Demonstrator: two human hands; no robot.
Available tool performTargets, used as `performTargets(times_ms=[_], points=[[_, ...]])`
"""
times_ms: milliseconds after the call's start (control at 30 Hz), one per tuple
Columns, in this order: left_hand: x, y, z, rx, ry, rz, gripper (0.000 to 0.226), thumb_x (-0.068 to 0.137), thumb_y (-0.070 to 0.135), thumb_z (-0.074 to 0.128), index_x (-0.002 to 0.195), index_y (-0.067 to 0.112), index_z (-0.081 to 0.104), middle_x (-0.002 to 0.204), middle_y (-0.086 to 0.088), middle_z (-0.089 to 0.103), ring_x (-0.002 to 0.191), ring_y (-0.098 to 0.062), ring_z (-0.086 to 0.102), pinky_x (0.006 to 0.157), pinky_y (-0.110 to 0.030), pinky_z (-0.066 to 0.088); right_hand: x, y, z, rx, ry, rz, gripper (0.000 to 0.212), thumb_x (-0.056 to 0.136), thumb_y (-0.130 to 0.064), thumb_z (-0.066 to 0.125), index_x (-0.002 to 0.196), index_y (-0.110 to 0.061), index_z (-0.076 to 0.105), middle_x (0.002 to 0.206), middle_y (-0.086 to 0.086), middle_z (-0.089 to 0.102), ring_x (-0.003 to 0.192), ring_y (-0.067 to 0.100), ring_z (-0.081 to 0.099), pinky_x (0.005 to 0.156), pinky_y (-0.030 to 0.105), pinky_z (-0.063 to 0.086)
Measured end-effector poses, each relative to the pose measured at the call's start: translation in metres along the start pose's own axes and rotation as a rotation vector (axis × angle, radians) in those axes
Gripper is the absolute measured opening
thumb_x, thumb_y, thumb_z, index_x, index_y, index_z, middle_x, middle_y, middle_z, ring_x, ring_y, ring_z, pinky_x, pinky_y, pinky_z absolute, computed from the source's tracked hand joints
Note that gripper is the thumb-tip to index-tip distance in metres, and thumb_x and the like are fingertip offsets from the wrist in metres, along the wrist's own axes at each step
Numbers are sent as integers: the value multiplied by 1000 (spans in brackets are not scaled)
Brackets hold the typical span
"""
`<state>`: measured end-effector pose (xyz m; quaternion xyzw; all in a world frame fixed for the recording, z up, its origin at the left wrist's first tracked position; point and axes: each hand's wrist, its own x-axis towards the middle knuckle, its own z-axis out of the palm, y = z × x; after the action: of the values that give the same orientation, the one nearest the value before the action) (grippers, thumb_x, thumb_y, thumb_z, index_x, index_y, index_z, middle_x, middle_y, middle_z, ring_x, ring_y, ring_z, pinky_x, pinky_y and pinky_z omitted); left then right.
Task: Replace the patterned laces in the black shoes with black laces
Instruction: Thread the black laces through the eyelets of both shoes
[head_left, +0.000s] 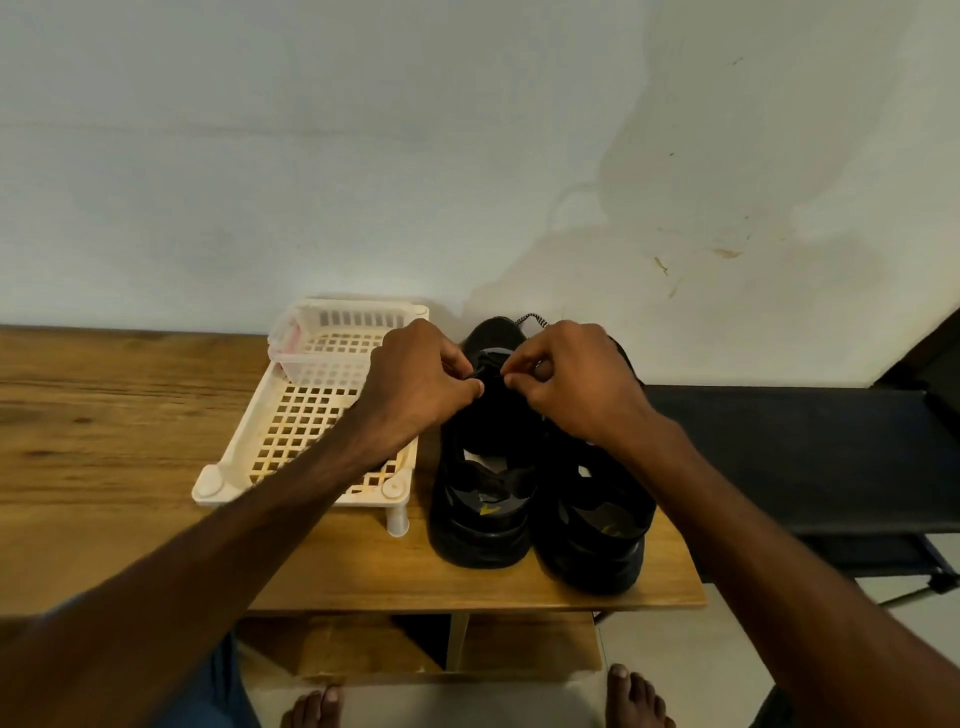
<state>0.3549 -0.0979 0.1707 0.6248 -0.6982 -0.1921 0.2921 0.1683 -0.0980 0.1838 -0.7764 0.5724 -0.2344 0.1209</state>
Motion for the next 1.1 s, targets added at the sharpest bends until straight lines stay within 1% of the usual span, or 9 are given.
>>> performTargets(times_ms=[67,133,233,333,600,767,867,1000,1100], points=[[-1,1,-1,-60,-28,-42,14,79,26,86,91,21,82,77,7,76,53,-4,68,54,-11,50,0,0,2,-58,-36,-3,14,90,-20,75,100,-27,82,98,-8,78,85,8,70,84,33,61],[0,1,-3,-170,-57,-136,14,79,20,87,91,17,81,77,2,75,53,-9,71,55,-17,57,1,2,0,-57,-45,6,14,91,-18,75,100,-26,82,99,-7,78,85,9,70,85,33,61],[2,-3,-10,-396,-124,-313,14,79,9,86,89,6,76,90,-6,75,67,-16,75,60,-25,62,0,5,-4,11,-63,33,14,91,-16,75,101,-23,82,101,-7,78,86,6,68,87,27,58],[2,-8,-16,-561,-212,-390,12,82,1,80,92,3,75,95,-10,75,78,-15,76,64,-26,63,1,8,-4,60,-77,69,14,91,-15,76,102,-22,82,102,-7,78,85,4,66,85,22,56],[-4,-15,-11,-688,-203,-382,23,86,-3,74,107,7,75,100,-7,76,89,-12,74,65,-24,62,6,9,-1,91,-112,87,14,91,-18,76,102,-24,82,101,-7,77,82,4,65,80,19,53],[-8,-15,-7,-707,-183,-389,23,88,0,74,110,6,75,104,-8,76,94,-13,73,68,-22,61,7,9,3,82,-124,80,13,94,-18,72,101,-23,81,99,-7,77,84,4,65,81,21,51],[-13,-15,-5,-728,-132,-387,21,87,2,76,108,3,74,100,-9,76,93,-14,73,69,-22,61,6,7,6,72,-109,62,13,96,-19,68,102,-22,79,101,-7,74,89,5,65,86,25,54],[-19,-17,2,-741,-62,-382,15,86,8,79,100,10,76,95,-8,78,92,-14,75,71,-22,61,3,3,9,51,-91,52,16,97,-16,65,103,-22,78,101,-6,73,90,6,66,88,31,57],[-21,-20,5,-728,-44,-366,14,86,12,80,100,14,76,95,-6,79,92,-13,76,74,-25,61,2,3,5,88,-5,60,18,97,-16,67,105,-24,80,102,-9,75,91,4,67,89,27,56]])
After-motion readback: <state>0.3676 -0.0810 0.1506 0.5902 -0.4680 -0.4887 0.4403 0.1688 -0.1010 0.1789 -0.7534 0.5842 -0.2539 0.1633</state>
